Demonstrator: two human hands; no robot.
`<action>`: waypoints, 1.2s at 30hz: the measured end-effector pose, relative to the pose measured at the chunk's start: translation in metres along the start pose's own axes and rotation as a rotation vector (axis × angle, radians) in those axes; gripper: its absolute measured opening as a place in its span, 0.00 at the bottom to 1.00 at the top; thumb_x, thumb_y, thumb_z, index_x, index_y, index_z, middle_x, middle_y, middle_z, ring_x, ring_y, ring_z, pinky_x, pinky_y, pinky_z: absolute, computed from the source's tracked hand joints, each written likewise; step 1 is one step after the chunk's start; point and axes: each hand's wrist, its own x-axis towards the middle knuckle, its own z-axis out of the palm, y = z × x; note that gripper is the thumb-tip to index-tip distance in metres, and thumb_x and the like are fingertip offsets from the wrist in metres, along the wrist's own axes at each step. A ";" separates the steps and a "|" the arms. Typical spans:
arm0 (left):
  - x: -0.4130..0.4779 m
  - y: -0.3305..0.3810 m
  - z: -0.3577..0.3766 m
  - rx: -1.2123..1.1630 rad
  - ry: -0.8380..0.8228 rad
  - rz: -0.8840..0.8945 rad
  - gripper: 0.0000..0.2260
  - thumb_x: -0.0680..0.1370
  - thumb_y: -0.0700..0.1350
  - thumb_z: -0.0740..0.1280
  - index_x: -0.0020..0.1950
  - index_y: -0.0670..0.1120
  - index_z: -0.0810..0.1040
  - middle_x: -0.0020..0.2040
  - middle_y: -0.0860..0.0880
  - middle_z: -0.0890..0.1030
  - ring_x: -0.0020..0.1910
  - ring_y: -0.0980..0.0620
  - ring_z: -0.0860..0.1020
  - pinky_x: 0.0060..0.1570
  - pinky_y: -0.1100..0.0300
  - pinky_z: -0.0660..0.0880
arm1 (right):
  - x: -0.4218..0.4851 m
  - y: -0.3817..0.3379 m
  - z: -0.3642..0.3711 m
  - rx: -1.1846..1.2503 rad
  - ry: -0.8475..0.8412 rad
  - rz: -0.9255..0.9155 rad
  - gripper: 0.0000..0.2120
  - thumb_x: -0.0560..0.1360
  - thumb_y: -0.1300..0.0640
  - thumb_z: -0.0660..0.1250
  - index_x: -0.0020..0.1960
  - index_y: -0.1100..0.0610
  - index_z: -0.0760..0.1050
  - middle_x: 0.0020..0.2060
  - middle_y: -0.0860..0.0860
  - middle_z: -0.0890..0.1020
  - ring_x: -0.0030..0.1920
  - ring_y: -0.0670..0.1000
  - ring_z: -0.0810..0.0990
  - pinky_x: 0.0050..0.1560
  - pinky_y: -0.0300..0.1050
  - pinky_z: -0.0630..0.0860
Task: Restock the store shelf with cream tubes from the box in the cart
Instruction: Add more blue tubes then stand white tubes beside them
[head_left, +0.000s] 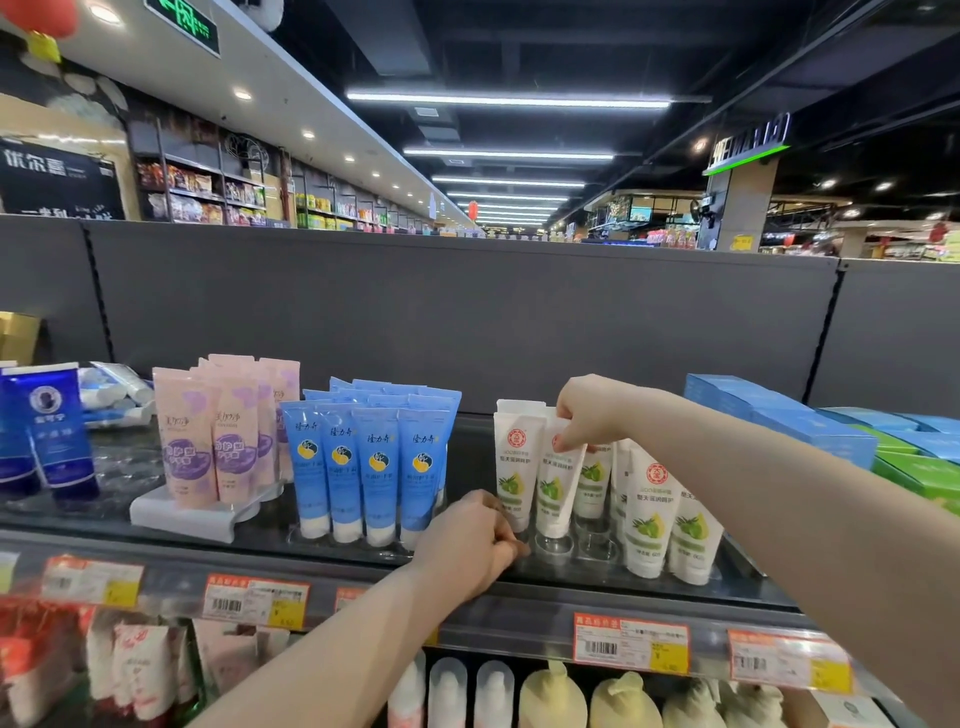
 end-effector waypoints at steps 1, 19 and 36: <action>0.000 0.000 0.000 -0.001 -0.001 -0.005 0.08 0.75 0.50 0.68 0.47 0.47 0.80 0.59 0.56 0.74 0.50 0.60 0.71 0.57 0.62 0.72 | 0.001 -0.001 0.000 -0.007 -0.005 0.009 0.18 0.74 0.52 0.68 0.31 0.55 0.64 0.28 0.49 0.76 0.30 0.48 0.73 0.32 0.40 0.68; -0.021 0.023 -0.025 0.122 0.023 0.047 0.21 0.77 0.57 0.63 0.67 0.48 0.69 0.63 0.52 0.70 0.59 0.51 0.72 0.59 0.54 0.74 | -0.053 -0.009 0.013 -0.072 0.272 0.109 0.21 0.78 0.48 0.59 0.70 0.50 0.65 0.63 0.52 0.72 0.62 0.56 0.72 0.57 0.52 0.71; -0.092 0.092 -0.013 0.234 0.042 0.253 0.27 0.77 0.57 0.61 0.73 0.48 0.60 0.70 0.49 0.65 0.69 0.48 0.64 0.68 0.51 0.64 | -0.207 0.019 0.050 -0.102 0.225 0.296 0.29 0.77 0.42 0.59 0.74 0.50 0.57 0.73 0.51 0.61 0.74 0.55 0.56 0.72 0.58 0.57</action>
